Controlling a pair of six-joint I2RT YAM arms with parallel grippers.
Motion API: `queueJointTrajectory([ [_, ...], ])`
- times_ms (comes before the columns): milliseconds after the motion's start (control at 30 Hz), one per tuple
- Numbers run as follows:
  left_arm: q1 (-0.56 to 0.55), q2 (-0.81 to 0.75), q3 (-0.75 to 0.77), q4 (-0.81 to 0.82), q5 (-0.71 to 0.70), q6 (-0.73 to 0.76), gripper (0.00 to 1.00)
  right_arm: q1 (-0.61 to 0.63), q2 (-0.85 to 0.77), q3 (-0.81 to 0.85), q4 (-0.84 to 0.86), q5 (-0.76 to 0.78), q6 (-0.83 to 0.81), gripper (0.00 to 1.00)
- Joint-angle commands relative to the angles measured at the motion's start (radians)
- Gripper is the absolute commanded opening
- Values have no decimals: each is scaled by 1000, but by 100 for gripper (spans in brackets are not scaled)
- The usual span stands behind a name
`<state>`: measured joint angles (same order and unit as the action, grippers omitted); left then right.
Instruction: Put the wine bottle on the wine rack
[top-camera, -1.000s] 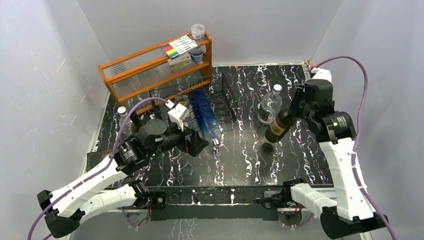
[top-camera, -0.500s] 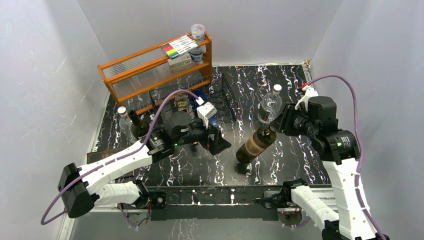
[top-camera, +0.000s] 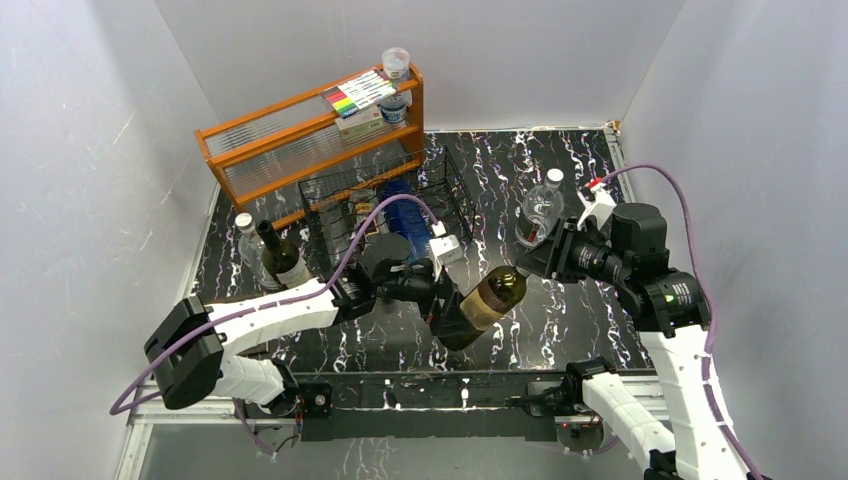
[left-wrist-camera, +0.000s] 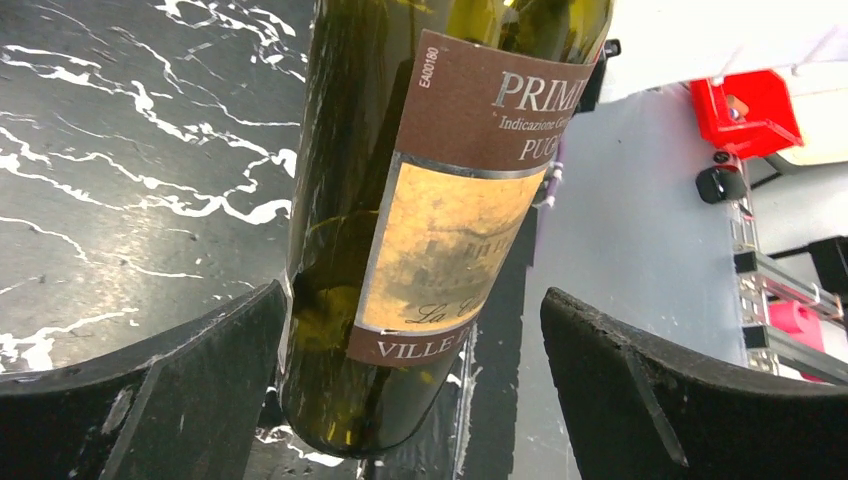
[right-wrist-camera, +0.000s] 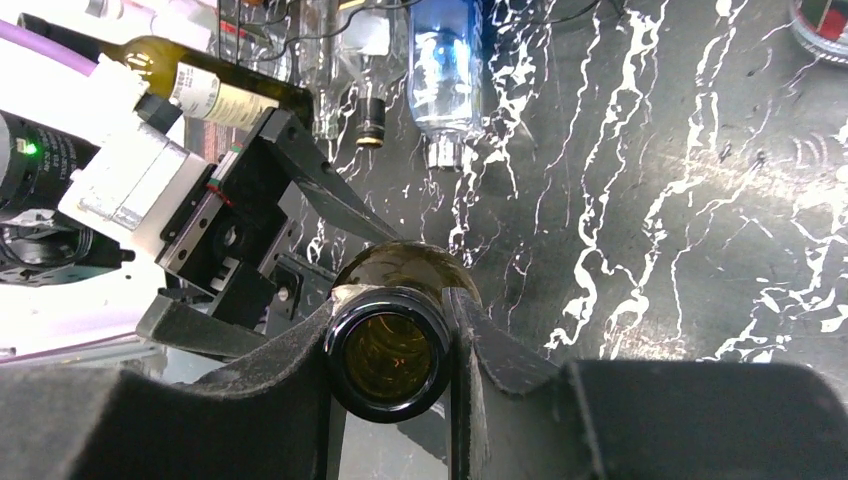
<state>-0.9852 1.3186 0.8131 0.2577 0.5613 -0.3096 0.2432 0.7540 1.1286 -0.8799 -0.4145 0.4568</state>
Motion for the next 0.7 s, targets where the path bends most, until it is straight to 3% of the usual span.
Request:
queueJointTrajectory([
  [0, -6, 7, -19, 75, 117, -15, 98, -2, -25, 1, 174, -132, 79, 0],
  [467, -6, -2, -49, 92, 84, -30, 92, -3, -28, -45, 243, -236, 108, 0],
  [667, -6, -41, -73, 122, 77, -27, 75, -2, -33, -62, 263, -251, 119, 0],
])
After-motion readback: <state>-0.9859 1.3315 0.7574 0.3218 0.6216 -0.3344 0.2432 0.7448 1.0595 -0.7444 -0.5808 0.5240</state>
